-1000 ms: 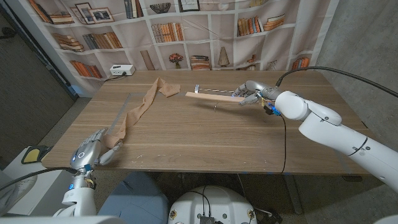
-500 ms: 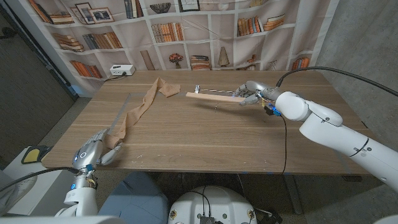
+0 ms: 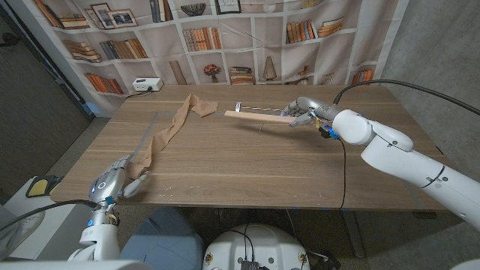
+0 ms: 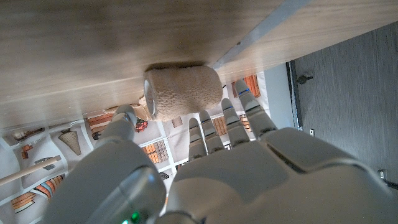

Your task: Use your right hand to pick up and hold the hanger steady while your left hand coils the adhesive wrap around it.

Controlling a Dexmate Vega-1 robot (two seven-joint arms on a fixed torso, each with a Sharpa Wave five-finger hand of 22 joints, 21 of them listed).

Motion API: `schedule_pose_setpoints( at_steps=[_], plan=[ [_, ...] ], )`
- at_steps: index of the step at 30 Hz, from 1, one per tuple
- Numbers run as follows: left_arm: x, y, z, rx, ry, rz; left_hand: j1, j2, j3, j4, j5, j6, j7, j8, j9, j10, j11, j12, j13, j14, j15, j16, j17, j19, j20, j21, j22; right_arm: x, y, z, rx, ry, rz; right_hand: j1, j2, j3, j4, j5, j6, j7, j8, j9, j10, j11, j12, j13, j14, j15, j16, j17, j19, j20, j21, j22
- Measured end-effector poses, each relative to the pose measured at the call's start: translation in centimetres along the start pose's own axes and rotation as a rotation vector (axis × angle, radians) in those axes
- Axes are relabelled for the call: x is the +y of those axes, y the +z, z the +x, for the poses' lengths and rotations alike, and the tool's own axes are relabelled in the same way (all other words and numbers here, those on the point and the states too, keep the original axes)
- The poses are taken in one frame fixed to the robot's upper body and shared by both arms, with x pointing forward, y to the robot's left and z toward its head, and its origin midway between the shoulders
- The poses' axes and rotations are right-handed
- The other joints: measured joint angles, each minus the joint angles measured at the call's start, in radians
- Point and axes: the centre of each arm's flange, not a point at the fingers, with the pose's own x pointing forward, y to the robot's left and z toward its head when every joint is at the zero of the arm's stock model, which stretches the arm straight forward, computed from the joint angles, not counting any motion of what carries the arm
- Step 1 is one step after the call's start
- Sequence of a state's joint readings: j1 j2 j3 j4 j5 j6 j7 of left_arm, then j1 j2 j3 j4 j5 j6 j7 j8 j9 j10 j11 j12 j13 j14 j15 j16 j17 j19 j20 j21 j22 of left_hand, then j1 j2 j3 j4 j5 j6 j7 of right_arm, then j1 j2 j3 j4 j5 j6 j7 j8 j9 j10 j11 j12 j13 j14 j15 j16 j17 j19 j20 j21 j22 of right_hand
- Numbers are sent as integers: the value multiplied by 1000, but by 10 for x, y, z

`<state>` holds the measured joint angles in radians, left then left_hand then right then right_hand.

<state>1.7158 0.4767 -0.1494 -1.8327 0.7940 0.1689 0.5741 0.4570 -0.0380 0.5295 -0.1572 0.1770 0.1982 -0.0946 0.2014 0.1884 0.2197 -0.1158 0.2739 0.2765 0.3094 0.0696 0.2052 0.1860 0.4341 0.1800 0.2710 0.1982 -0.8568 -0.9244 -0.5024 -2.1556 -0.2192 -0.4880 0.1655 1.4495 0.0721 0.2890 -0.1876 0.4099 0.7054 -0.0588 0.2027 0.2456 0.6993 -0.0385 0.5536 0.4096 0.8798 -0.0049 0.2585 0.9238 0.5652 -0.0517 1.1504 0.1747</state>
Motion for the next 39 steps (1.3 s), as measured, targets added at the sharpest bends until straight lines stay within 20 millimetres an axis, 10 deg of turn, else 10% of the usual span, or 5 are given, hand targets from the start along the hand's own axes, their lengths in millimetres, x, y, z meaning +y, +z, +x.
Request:
schedule_pose_setpoints(
  at_steps=[22,28,33,36,39],
  plan=[
    [-9,7,10,-2,-37,-12,33,-9,-3,-3,0,113,20,26,0,70,15,18,5,104,-33,10,-5,90,28,29,0,-3,-1,8,1,14,-4,0,0,0,0,-1,0,0,0,0,2,2,0,0,0,0,-6,0,-9,2,10,0],
    [-12,10,12,-6,-38,-13,80,22,-1,-4,0,229,44,54,3,157,23,50,14,198,-97,33,1,153,-33,55,0,-3,-2,9,2,17,-5,1,-1,0,0,-2,0,0,0,0,2,2,0,0,0,-1,-7,0,-9,2,11,0],
    [-16,13,14,-15,-34,-20,260,71,35,-32,16,346,37,92,23,240,14,94,44,287,-149,70,27,195,-63,110,7,-3,-3,11,5,17,-4,1,-1,1,-1,-5,0,0,0,0,2,2,0,0,9,-9,-7,-1,-9,2,11,-3],
    [-18,16,15,-25,-26,-27,333,32,43,-37,33,401,43,130,51,281,12,135,80,299,-137,121,75,208,-75,155,26,-4,-4,11,8,17,-3,1,-1,10,-10,-6,0,0,0,0,2,2,0,0,9,-9,-7,0,-12,0,11,-3],
    [-19,19,16,-33,-16,-33,424,-5,28,-42,51,437,57,172,85,319,7,186,126,311,-125,181,145,280,-164,204,57,-4,-4,11,7,18,-3,2,-2,10,-10,-6,0,0,0,0,2,2,0,0,9,-9,-8,0,-16,-2,18,-3]
  ],
)
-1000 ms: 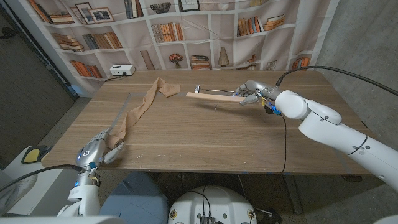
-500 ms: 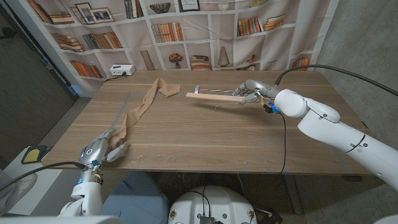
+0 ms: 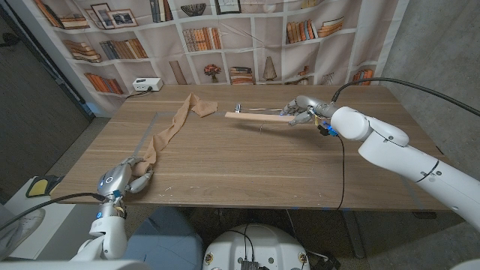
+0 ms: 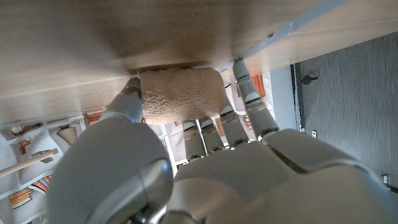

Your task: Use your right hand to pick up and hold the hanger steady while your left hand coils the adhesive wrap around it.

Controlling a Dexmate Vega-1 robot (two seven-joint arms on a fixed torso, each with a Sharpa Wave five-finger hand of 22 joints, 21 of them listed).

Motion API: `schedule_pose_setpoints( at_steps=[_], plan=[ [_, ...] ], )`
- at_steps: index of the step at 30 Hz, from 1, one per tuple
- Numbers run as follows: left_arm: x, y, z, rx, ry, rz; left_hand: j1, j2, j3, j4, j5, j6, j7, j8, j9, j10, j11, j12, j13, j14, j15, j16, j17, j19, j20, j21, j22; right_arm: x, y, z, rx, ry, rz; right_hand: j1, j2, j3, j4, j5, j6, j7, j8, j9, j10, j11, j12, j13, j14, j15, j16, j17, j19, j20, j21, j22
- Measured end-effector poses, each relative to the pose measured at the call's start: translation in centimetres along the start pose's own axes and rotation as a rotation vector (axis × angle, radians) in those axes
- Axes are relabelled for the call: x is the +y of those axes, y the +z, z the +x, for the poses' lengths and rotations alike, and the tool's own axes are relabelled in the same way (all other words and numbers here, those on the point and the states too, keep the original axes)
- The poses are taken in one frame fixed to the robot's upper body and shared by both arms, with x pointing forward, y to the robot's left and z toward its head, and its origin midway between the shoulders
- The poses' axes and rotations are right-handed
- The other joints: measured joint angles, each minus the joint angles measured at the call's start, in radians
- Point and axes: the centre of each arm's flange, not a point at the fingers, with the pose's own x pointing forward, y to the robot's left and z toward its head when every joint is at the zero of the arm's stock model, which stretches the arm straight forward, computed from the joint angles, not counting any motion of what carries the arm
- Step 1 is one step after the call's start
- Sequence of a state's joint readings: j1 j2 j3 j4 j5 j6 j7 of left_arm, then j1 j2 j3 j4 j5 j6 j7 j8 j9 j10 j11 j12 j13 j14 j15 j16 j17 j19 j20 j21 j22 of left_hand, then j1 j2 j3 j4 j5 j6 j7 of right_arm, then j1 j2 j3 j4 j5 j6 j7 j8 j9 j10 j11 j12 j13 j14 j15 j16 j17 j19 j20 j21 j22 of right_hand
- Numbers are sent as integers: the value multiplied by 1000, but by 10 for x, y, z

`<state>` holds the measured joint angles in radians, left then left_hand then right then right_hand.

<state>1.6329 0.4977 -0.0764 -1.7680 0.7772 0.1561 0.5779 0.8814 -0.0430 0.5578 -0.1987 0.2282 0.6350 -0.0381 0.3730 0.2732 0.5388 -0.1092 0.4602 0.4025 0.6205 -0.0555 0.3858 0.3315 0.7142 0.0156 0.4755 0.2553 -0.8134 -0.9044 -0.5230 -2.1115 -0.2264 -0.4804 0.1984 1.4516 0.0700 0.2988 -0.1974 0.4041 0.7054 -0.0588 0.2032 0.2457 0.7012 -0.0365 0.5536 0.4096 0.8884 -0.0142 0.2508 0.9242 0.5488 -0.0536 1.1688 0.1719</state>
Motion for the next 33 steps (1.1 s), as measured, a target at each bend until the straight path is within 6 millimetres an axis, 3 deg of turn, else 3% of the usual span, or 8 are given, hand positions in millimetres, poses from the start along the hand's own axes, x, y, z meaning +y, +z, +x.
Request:
schedule_pose_setpoints(
  at_steps=[1,2,5,9,16,19,25,33],
  plan=[
    [-1,0,0,0,-2,0,35,-18,-17,2,4,14,1,18,17,14,0,23,21,6,6,25,31,20,-32,27,23,0,-1,0,2,0,0,0,0,0,0,-1,0,0,0,0,0,0,0,0,0,0,0,0,0,0,0,0],
    [-2,1,0,-1,-4,-1,71,-33,-39,5,8,28,1,40,38,31,2,48,47,11,11,55,64,22,-45,56,43,0,-1,0,1,0,0,0,0,0,0,-1,0,0,0,0,0,0,0,0,0,0,0,0,0,0,0,0],
    [-3,6,0,-17,12,-10,155,-83,-102,13,15,64,3,99,105,59,5,134,132,24,24,136,118,-2,-61,136,90,-1,-2,1,2,0,0,0,0,0,0,2,0,0,0,0,0,0,0,0,0,0,-1,-2,0,0,0,0],
    [-5,11,-1,-32,20,-19,207,-121,-148,14,16,85,4,153,172,91,-1,150,211,32,33,192,117,-38,-74,234,156,0,-2,1,1,1,1,2,-1,0,0,3,0,0,0,0,0,0,0,0,0,0,-1,-3,0,0,4,0],
    [-6,19,-3,-48,50,-42,229,-137,-173,18,14,79,10,187,228,92,1,208,233,32,32,207,194,-60,-82,318,210,-2,-3,1,-2,0,5,2,-2,0,0,3,0,0,0,0,4,4,0,0,0,0,-1,-3,0,0,5,0],
    [-4,22,-3,-51,63,-56,293,-172,-182,24,8,87,13,211,246,85,9,247,233,32,32,207,203,-77,-93,340,220,-2,-6,1,1,0,8,2,-2,0,0,3,0,0,0,0,4,4,0,0,0,0,-4,-3,-5,5,8,0],
    [2,30,-3,-44,100,-101,317,-170,-201,29,-8,73,-7,248,295,71,-5,255,239,31,32,202,203,-126,-98,381,244,-1,-9,0,4,-2,14,1,-1,3,-3,3,0,0,0,0,4,4,0,0,0,0,-6,-4,-5,6,8,0],
    [13,42,3,-45,155,-166,345,-149,-218,29,-16,52,-10,268,332,61,-5,260,332,31,32,199,206,-161,-110,419,259,-2,-13,1,5,-7,20,1,-1,3,-3,2,0,0,0,0,4,4,-1,0,0,0,-3,-4,-13,-2,15,0]
  ],
)
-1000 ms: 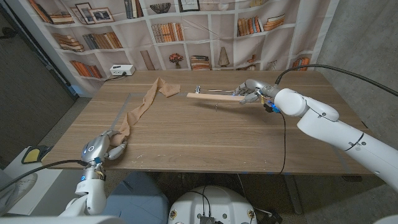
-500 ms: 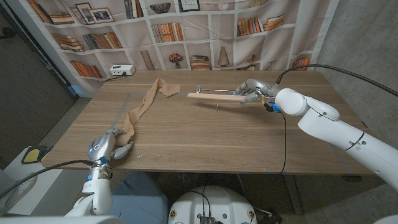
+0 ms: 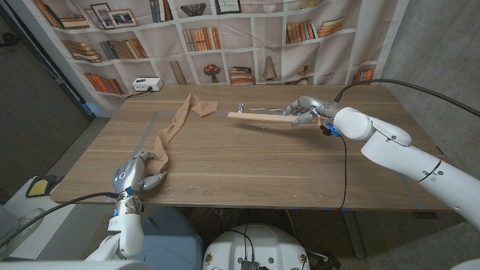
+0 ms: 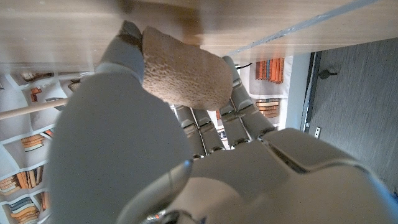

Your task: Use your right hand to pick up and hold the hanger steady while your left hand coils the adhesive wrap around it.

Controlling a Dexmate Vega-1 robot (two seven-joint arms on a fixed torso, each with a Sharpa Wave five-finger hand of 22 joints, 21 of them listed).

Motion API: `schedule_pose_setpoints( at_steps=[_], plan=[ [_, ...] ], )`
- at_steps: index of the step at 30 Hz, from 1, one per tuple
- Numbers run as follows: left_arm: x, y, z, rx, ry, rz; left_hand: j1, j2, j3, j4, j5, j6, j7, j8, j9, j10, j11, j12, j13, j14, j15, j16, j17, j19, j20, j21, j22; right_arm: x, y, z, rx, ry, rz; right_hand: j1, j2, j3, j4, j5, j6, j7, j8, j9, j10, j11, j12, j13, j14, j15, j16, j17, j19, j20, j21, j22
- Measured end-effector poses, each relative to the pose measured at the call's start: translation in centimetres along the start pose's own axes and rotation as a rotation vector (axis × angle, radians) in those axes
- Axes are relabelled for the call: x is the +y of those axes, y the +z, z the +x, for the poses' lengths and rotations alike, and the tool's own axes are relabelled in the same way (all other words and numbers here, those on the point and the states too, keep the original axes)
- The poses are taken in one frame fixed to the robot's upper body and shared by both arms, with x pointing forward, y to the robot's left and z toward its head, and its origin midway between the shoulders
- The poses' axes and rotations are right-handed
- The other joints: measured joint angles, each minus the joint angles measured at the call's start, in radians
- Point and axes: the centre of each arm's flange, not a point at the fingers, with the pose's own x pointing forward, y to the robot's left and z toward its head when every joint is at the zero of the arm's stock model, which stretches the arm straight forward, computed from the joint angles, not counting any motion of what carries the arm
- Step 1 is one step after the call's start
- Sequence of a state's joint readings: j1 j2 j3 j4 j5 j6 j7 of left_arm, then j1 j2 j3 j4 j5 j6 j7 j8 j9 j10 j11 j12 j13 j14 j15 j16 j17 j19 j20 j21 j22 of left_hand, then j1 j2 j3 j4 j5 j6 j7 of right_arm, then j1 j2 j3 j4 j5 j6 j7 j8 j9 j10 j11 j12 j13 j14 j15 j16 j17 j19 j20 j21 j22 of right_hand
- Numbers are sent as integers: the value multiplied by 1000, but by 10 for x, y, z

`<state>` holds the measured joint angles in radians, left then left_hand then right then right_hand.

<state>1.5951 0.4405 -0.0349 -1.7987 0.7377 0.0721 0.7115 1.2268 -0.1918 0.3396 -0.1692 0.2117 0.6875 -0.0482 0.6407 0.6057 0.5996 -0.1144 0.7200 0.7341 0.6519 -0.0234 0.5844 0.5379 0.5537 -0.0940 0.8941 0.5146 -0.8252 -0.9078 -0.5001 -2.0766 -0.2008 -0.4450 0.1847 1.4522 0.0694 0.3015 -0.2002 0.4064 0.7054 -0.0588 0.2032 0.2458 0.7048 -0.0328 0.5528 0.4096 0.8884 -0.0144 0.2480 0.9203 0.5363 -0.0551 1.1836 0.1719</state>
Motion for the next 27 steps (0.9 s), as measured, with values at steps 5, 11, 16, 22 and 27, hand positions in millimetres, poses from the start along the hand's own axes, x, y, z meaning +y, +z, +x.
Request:
schedule_pose_setpoints(
  at_steps=[5,11,16,22,27],
  plan=[
    [3,6,6,0,25,-23,0,0,-4,4,0,-11,0,12,17,-7,0,0,1,0,0,-1,12,-15,4,17,9,-1,-1,0,-1,-6,3,-1,1,1,-1,0,0,0,0,0,0,0,-1,0,0,0,0,0,0,0,1,0],
    [6,18,14,3,63,-88,-2,2,-12,4,0,-11,0,29,35,-7,0,0,-5,0,0,-3,21,-26,5,36,15,-6,-5,0,-3,-21,17,-1,1,3,-3,-1,0,0,0,0,0,0,-2,0,0,0,0,1,-5,5,2,0],
    [8,27,20,3,83,-128,-1,1,-12,4,0,-11,0,44,53,2,3,-4,-16,0,0,-2,21,-40,8,50,19,-9,-9,-2,-8,-31,32,-1,1,3,-3,-1,0,0,0,0,0,0,-6,0,0,0,0,1,-5,5,3,0],
    [10,37,28,5,105,-175,-1,1,-12,4,0,-11,0,55,74,6,2,-10,-29,0,0,-2,22,-43,12,66,18,-14,-14,-5,-17,-43,52,-1,1,4,-4,-2,0,0,0,0,-2,-2,-8,0,0,0,-1,4,-5,5,8,0],
    [13,47,35,3,124,-214,-1,1,-16,8,0,-15,4,66,88,12,7,-11,-38,0,0,-2,25,-48,11,75,18,-17,-19,-7,-21,-52,64,-1,1,4,-4,-2,0,0,0,0,-2,-2,-8,0,0,0,-1,4,-6,5,8,0]
  ],
)
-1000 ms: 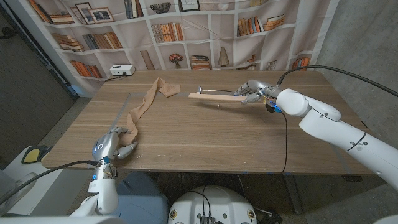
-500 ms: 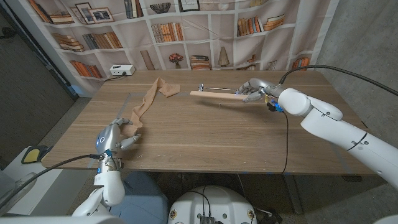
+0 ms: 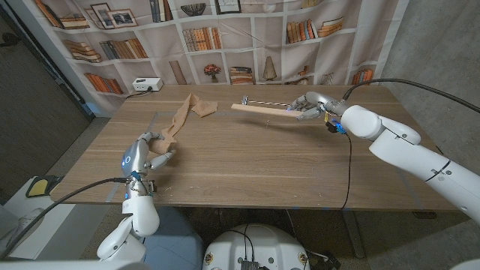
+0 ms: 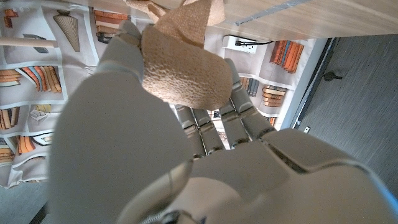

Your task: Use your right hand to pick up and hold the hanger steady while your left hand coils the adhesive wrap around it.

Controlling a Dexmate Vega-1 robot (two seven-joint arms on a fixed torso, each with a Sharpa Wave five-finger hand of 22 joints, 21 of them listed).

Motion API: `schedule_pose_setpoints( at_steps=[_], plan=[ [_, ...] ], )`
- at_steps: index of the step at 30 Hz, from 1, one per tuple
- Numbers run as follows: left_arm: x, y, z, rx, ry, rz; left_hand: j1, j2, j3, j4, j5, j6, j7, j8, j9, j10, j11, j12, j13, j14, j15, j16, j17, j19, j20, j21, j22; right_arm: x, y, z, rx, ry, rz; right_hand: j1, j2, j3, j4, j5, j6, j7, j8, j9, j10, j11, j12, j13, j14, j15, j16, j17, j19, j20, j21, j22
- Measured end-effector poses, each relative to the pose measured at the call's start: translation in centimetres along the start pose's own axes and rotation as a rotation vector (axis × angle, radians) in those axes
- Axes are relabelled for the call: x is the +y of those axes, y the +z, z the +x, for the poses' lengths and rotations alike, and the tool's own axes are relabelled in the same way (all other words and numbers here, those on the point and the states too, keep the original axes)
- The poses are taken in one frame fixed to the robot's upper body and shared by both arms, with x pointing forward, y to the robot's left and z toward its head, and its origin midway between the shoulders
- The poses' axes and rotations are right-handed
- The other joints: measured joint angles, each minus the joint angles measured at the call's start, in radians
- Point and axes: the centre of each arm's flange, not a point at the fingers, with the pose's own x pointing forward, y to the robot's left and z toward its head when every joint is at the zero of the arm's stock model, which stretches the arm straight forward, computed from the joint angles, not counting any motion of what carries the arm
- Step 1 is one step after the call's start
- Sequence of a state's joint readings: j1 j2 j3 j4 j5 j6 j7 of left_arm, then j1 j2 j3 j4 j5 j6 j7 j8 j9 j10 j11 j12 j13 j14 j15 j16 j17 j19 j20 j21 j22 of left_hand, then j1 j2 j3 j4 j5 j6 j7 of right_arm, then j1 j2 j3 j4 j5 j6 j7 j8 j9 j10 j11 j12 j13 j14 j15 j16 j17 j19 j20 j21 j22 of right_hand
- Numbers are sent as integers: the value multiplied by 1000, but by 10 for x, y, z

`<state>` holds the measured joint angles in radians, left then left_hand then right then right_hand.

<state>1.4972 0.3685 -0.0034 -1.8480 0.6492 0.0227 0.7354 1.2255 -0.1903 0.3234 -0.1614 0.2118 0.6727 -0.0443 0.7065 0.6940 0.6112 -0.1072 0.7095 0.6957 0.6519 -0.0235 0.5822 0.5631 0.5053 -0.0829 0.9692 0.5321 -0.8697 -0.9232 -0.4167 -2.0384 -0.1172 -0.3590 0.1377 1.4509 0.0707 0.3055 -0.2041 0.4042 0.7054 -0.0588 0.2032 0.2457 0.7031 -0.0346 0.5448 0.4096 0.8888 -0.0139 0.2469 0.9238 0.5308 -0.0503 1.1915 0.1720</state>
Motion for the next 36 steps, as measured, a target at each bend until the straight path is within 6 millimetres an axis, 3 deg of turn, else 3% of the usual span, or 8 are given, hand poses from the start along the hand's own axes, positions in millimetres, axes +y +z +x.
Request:
schedule_pose_setpoints(
  at_steps=[18,36],
  plan=[
    [-6,24,30,-16,31,-100,14,3,-4,-4,0,-10,0,10,12,0,0,-11,-24,4,4,-2,0,-18,3,25,-10,-9,-12,-9,-9,-29,30,0,0,0,0,-4,15,0,0,0,3,3,1,0,0,0,1,0,-8,2,8,0],
    [-13,36,71,-27,69,-196,15,1,-7,-1,0,-19,-2,10,14,0,0,-18,-38,4,4,-10,0,-29,3,45,-22,-13,-7,-16,-39,-42,60,0,0,0,0,-7,25,0,0,-1,3,3,-3,0,0,0,1,0,-18,0,17,0]
  ],
)
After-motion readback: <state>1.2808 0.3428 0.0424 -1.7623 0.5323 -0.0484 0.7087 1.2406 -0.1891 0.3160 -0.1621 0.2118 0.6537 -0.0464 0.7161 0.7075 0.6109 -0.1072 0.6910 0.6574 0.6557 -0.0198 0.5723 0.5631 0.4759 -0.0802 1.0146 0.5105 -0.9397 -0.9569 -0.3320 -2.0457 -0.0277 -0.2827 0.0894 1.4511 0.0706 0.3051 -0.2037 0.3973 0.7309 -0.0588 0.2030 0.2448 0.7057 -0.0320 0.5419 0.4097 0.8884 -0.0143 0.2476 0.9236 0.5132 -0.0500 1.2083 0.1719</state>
